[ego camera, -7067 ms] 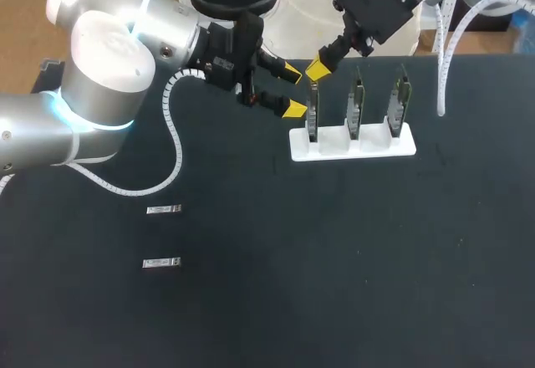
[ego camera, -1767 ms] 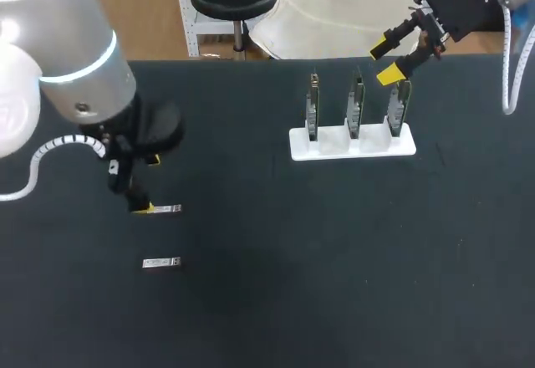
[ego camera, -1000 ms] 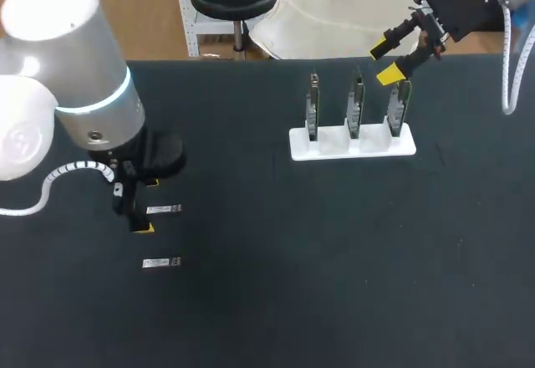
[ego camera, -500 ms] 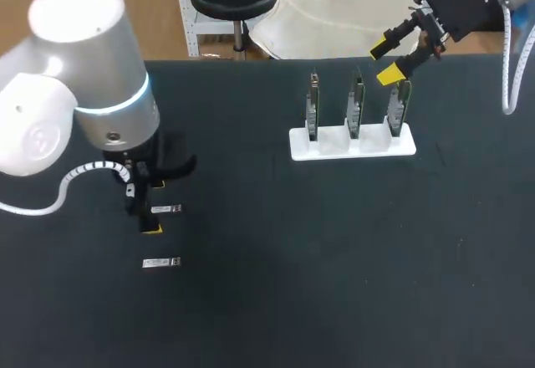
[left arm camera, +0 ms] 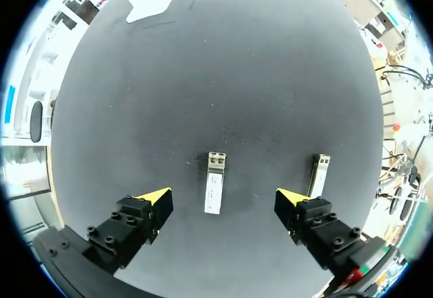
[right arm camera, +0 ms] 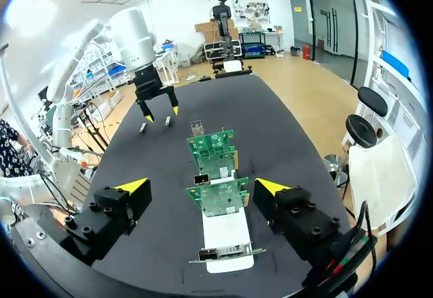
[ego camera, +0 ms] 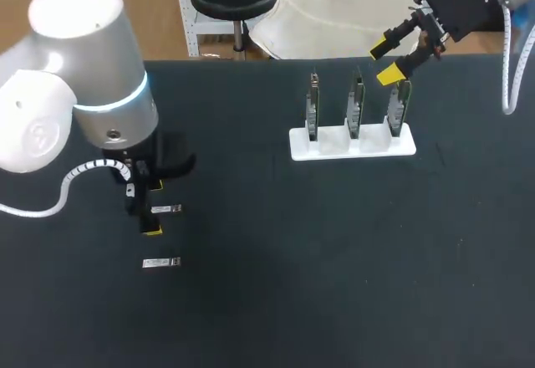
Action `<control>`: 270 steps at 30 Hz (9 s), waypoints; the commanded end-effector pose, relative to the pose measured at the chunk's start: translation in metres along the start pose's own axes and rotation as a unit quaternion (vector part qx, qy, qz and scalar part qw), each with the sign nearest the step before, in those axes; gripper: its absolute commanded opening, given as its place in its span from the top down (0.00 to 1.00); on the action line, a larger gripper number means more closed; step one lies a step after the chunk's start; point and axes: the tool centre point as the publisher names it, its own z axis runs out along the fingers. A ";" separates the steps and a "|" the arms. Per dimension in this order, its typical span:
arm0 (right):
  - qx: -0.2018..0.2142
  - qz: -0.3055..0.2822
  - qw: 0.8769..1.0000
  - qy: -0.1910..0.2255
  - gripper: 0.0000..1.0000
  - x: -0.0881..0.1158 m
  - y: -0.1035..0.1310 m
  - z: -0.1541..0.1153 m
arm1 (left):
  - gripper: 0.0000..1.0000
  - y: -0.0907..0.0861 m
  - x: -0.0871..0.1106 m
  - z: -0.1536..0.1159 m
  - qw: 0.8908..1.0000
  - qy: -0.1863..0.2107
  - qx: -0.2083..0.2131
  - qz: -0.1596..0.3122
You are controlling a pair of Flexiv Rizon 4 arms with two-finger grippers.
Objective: Pick up the optical module with the left hand, and insert it into the network port with the right hand.
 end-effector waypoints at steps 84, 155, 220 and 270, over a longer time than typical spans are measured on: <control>0.002 0.000 1.000 0.000 0.00 0.000 0.001 0.000 | 1.00 0.152 -0.064 -0.152 0.900 -0.365 -0.163 -0.173; 0.002 0.000 1.000 0.000 0.00 0.000 0.001 0.000 | 1.00 0.119 -0.361 -0.188 0.749 -0.661 0.035 0.025; 0.002 0.000 1.000 0.000 0.00 0.000 0.001 0.000 | 1.00 0.111 -0.375 -0.167 0.756 -0.654 0.033 0.009; -0.011 -0.084 0.996 -0.034 0.00 -0.054 0.017 -0.029 | 1.00 0.112 -0.374 -0.165 0.756 -0.654 0.036 0.004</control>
